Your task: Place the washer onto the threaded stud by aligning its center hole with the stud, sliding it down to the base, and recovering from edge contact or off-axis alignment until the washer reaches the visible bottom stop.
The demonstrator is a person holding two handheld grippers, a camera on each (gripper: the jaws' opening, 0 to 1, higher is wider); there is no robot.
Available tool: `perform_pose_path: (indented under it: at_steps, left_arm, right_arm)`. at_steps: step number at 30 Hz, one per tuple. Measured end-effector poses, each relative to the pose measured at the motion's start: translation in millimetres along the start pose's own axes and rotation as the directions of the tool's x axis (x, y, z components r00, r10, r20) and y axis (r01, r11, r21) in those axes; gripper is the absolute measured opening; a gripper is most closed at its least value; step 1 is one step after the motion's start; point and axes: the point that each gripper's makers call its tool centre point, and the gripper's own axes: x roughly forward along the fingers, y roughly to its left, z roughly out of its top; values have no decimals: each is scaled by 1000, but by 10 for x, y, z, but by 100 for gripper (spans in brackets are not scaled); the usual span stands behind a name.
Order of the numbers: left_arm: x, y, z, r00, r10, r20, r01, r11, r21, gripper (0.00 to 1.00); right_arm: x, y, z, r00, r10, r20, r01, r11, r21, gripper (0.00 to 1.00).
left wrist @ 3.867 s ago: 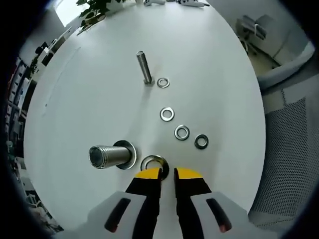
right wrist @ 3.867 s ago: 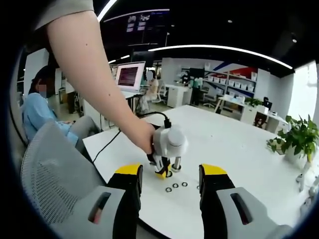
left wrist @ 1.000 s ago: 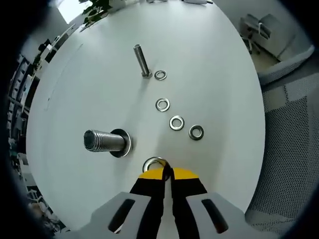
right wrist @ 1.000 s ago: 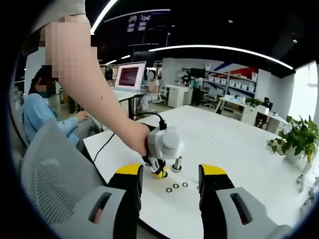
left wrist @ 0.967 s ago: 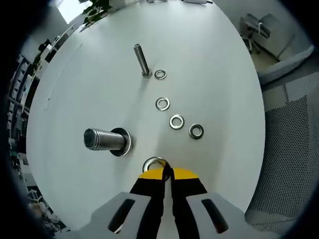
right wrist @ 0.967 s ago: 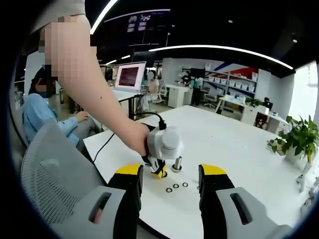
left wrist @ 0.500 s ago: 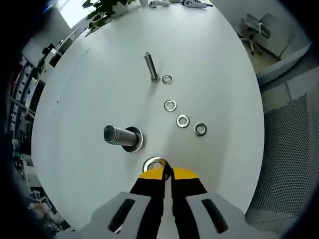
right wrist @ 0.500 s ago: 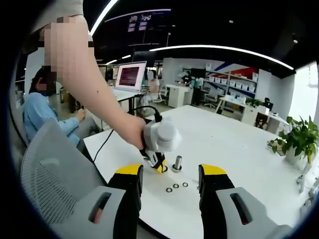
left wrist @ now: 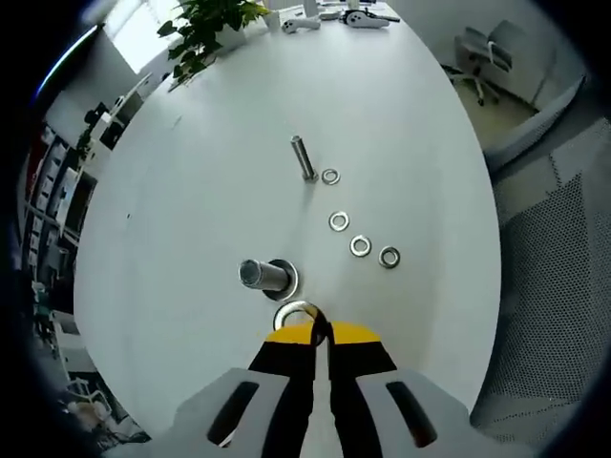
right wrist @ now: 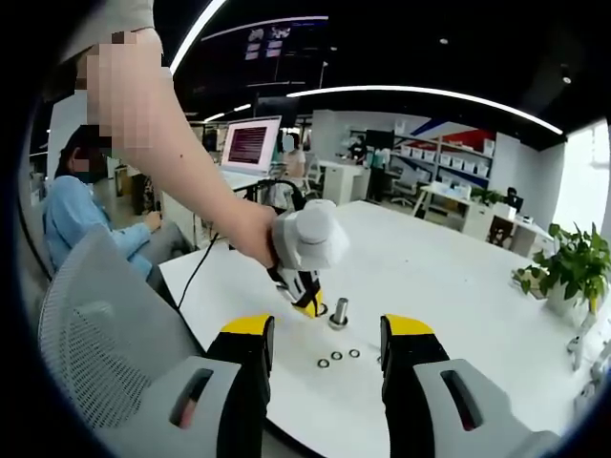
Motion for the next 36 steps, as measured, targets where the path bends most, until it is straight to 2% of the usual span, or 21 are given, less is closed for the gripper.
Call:
perform_pose_path:
  at_steps: [7, 13, 16, 27, 31, 36]
  left_arm:
    - [-47, 89, 51, 1000, 7, 9, -7, 1000, 10, 1]
    - [-81, 89, 142, 1000, 9, 23, -10, 999, 41, 1]
    - [-79, 113, 172, 1000, 14, 24, -16, 996, 83, 1]
    - [-27, 209, 293, 1000, 8, 20, -10, 996, 84, 1]
    - [-16, 251, 295, 1000, 6, 15, -7, 998, 64, 1]
    - [-16, 251, 312, 1000, 8, 13, -9, 996, 85, 1]
  right_arm:
    - [1, -2, -6, 1000, 0, -3, 0, 1000, 2, 47]
    - [2, -8, -2, 1000, -1, 0, 1, 1000, 5, 47]
    - [5, -1, -1, 1000, 1, -1, -1, 1000, 3, 47]
    - [-7, 0, -10, 1000, -1, -5, 1, 1000, -6, 47]
    - [-8, -5, -5, 1000, -3, -3, 3, 1000, -7, 47]
    - [-9, -18, -13, 1000, -7, -5, 7, 1000, -5, 47]
